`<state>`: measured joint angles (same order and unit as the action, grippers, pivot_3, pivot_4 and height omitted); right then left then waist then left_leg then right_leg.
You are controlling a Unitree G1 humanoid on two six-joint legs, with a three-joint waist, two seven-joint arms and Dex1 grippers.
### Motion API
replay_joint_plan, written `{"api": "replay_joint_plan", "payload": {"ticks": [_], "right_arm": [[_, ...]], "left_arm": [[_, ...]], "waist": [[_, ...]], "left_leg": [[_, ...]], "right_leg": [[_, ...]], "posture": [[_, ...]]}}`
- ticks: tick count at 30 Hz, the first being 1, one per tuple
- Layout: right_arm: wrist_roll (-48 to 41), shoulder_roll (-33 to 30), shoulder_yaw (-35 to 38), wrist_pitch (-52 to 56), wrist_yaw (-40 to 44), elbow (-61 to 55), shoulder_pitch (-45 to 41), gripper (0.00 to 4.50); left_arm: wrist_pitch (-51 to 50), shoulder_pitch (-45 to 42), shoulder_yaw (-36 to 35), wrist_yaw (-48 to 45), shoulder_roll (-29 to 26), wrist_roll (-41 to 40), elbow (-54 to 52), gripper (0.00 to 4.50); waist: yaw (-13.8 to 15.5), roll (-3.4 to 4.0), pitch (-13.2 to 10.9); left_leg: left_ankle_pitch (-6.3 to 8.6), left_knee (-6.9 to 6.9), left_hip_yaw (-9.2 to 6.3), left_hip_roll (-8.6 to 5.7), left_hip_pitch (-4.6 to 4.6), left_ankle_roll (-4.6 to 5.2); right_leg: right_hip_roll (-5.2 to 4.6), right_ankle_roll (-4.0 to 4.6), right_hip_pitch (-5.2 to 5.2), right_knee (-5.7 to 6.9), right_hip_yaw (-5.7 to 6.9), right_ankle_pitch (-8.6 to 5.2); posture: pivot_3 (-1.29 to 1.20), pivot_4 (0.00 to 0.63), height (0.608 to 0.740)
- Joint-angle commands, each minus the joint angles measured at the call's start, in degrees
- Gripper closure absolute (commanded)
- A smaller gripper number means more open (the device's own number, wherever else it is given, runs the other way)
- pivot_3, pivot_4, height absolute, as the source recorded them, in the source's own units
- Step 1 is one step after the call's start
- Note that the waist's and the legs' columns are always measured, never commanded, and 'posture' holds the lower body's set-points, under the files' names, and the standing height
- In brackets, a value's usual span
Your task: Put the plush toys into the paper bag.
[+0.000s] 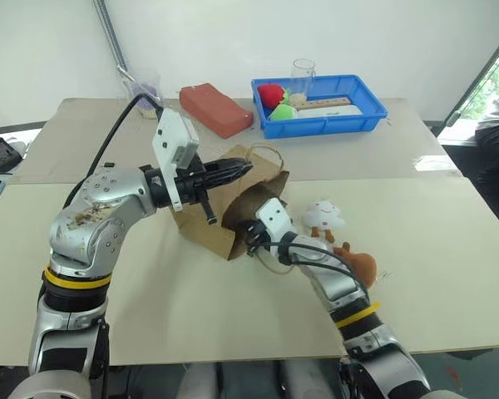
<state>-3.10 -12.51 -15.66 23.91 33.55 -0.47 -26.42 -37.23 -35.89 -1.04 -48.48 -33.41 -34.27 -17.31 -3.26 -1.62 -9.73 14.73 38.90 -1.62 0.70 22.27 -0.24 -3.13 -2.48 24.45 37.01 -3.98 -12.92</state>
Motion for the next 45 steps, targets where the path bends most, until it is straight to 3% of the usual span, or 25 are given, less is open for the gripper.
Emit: {"api": "replay_joint_plan", "payload": {"ticks": [1,5,8,9,15,21,24,32,35,39,42,45], "right_arm": [[-3.86,-6.65,1.8,5.73,6.48,-12.07,1.84,2.58],[-10.22,-18.9,6.33,11.86,14.99,-23.48,3.85,1.22],[-9.42,-25.43,8.39,9.99,16.32,-25.46,4.78,0.16],[-7.68,-27.34,8.78,8.45,15.8,-24.69,4.88,0.03],[2.65,-33.5,5.94,-2.27,13.29,-16.1,4.84,0.03],[8.19,-29.09,3.5,-5.85,8.46,-5.07,1.66,0.03],[9.93,-27.73,2.95,-7.33,7.23,-1.32,0.61,0.83],[11.53,-27.51,3.98,-9.71,6.81,2.27,-0.29,3.62],[11.11,-28.47,4.62,-11.13,7.96,2.22,-0.58,4.48],[3.98,-31.53,7.01,-8.63,16.97,-5.26,0.67,4.48],[-5.72,-34.71,9.05,-0.99,25.4,-15.99,2.61,4.48],[-11.0,-34.64,9.48,4.57,26.69,-23.09,2.73,4.48]], "left_arm": [[-1.52,0.61,-0.22,-1.88,-0.45,-3.31,-3.23,4.5],[-3.16,1.69,0.06,-2.71,-0.29,-4.94,-3.22,4.5],[-3.95,1.65,0.21,-2.87,-0.11,-5.77,-2.77,4.5],[-4.08,1.6,0.28,-2.88,0.06,-5.88,-2.55,4.5],[-4.79,1.15,0.32,-1.67,1.75,-6.4,-1.61,4.5],[-5.45,0.98,-0.06,-1.16,1.89,-6.81,-1.52,4.5],[-5.67,1.09,-0.23,-0.65,1.84,-7.11,-1.64,4.5],[-6.76,1.21,-0.62,0.07,1.33,-8.12,-2.43,4.5],[-7.04,0.85,-0.74,-0.02,1.19,-8.39,-1.97,4.5],[-7.43,0.17,-0.87,-0.31,0.81,-8.91,-0.93,4.5],[-7.83,-0.58,-1.02,-0.48,0.79,-9.31,0.03,4.5],[-8.17,-1.07,-0.8,-0.59,1.04,-9.76,0.3,4.5]], "waist": [[0.49,0.0,0.0],[0.83,0.0,-0.02],[0.77,-0.03,-0.03],[0.68,-0.03,-0.03],[0.77,-0.06,-0.04],[0.7,-0.07,-0.05],[0.83,-0.07,-0.05],[0.87,-0.07,-0.05],[0.86,-0.07,-0.05],[0.89,-0.06,-0.06],[1.05,-0.05,-0.09],[0.8,-0.05,-0.09]], "left_leg": [[0.01,0.0,0.01,-0.02,0.02,0.02],[0.02,0.0,0.04,-0.03,0.02,0.03],[0.02,0.01,0.04,-0.02,0.0,0.03],[0.02,0.01,0.07,-0.01,-0.04,0.03],[0.02,0.01,0.12,-0.01,-0.07,0.04],[0.01,0.01,0.12,0.0,-0.06,0.03],[0.01,0.01,0.12,-0.01,-0.04,0.03],[0.01,0.01,0.1,-0.03,-0.05,0.03],[0.01,0.01,0.11,-0.03,-0.05,0.03],[0.01,0.01,0.1,-0.03,-0.04,0.03],[0.02,0.0,0.06,-0.04,-0.01,0.04],[0.03,0.01,0.03,0.0,-0.03,0.07]], "right_leg": [[-0.01,-0.02,0.0,-0.05,0.0,-0.01],[-0.01,-0.04,-0.06,-0.21,0.03,-0.03],[0.01,-0.06,-0.14,-0.27,0.04,-0.04],[0.02,-0.06,-0.15,-0.27,0.03,-0.04],[0.04,-0.07,-0.17,-0.27,0.0,-0.05],[0.04,-0.05,-0.13,-0.23,-0.03,-0.04],[0.02,-0.05,-0.14,-0.25,-0.03,-0.03],[0.0,-0.05,-0.17,-0.26,-0.01,-0.03],[0.0,-0.05,-0.17,-0.26,-0.02,-0.03],[0.0,-0.05,-0.16,-0.26,-0.01,-0.03],[0.0,-0.06,-0.15,-0.28,0.0,-0.04],[0.01,-0.06,-0.18,-0.28,0.03,-0.04]], "posture": [[0.0,0.15,0.74],[0.0,0.15,0.74],[0.0,0.15,0.74],[0.0,0.15,0.74],[0.0,0.15,0.74],[0.0,0.15,0.74],[0.0,0.15,0.74],[0.0,0.15,0.74],[0.0,0.15,0.74],[0.0,0.15,0.74],[0.0,0.15,0.74],[0.0,0.15,0.74]]}}
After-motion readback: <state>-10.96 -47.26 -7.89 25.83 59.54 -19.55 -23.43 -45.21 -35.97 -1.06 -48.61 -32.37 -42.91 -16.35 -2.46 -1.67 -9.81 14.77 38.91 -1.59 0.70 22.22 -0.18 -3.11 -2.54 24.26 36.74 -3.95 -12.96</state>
